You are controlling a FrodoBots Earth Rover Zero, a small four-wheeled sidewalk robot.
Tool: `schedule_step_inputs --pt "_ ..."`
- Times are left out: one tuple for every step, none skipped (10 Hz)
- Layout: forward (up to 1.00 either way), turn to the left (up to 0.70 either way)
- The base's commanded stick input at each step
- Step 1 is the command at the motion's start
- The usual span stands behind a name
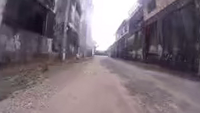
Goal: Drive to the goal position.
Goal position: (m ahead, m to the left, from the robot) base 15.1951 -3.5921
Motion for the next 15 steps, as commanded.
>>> schedule_step_inputs --pt "0.5 0.0" --pt "0.5 0.0" --pt "0.5 0.0" --pt "0.5 0.0" --pt "0.5 0.0" --pt "0.5 0.0" --pt "0.5 0.0" --pt "0.5 -0.07" --pt "0.5 -0.27" --pt "0.5 -0.22" --pt "0.5 0.0" --pt "0.5 0.0" --pt "0.5 0.0" --pt "0.5 0.0" --pt "0.5 0.0"
